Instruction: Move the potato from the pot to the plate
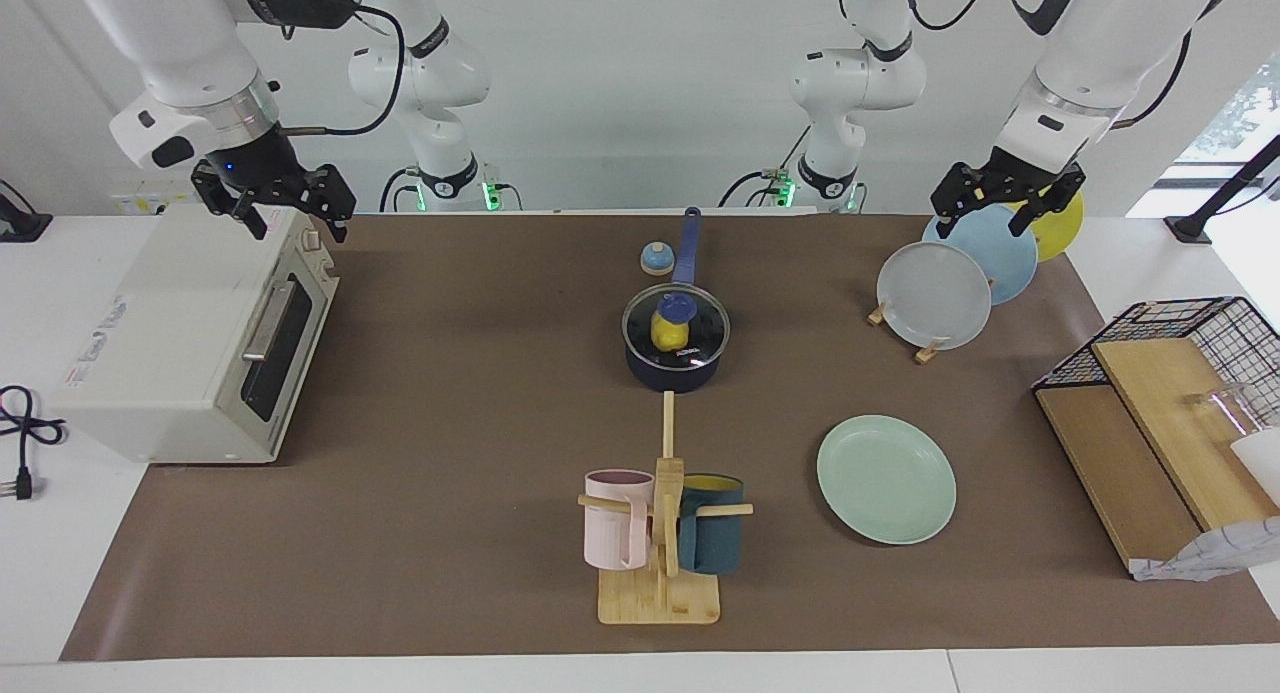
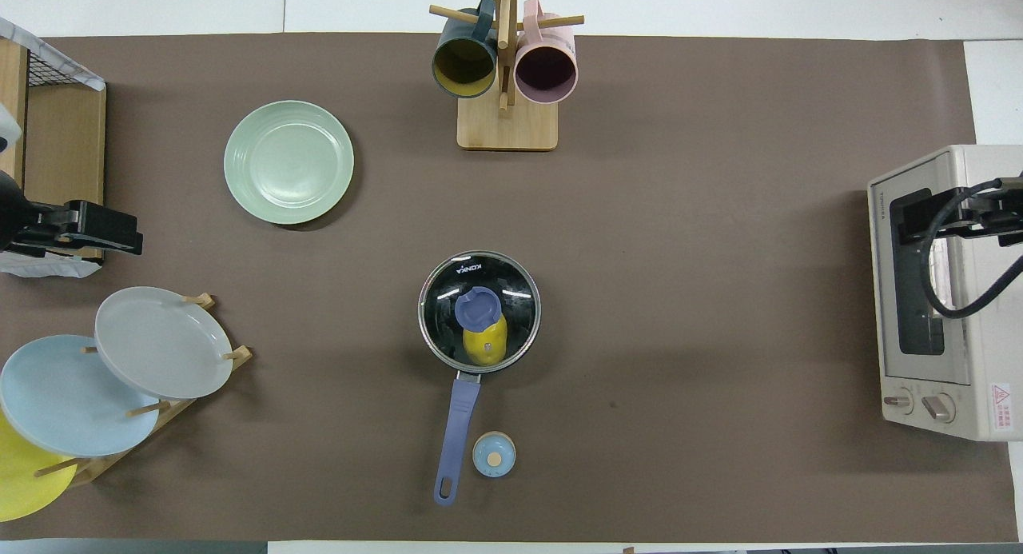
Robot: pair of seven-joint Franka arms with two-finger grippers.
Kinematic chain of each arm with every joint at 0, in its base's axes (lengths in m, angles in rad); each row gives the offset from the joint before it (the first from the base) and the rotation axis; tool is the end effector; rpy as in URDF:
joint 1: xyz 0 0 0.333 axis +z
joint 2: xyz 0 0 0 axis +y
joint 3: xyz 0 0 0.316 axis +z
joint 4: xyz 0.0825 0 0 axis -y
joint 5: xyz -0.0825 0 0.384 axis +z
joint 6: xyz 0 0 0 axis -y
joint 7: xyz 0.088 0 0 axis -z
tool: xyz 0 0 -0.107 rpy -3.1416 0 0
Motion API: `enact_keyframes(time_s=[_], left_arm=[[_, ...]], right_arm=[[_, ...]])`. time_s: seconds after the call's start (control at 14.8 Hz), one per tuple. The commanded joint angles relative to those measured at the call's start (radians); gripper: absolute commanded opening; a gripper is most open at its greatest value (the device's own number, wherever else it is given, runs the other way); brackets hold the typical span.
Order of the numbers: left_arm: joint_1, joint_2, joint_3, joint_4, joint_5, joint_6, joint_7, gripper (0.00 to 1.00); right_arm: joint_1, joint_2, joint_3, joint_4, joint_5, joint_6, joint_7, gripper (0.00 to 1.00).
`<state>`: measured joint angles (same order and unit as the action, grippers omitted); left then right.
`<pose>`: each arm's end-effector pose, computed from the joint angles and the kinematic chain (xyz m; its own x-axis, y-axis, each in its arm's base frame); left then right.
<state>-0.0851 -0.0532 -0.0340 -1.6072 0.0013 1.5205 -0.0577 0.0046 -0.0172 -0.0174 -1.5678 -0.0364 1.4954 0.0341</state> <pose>0.5287 -0.0636 0.6320 0.9976 -0.0611 -0.0333 -0.0613 -0.9981 -0.0050 0.5412 -0.0111 0.6290 0.9973 -0.0496 -0.0539 -0.0476 -0.9981 0.0380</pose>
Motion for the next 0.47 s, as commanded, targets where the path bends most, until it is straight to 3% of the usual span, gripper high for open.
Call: enact_keyframes(time_s=[0.0,0.41], left_arm=[[0.013,-0.011,-0.006,-0.011,-0.009,0.001,0.007,1.00],[0.013,-0.011,-0.006,-0.011,-0.009,0.000,0.007,1.00]], right_arm=[[-0.011,-0.013,0.005,-0.020,0.018,0.020,-0.023,1.00],[-0.002,-0.013,0.008,-0.018,0.018,0.020,-0.011,1.00]])
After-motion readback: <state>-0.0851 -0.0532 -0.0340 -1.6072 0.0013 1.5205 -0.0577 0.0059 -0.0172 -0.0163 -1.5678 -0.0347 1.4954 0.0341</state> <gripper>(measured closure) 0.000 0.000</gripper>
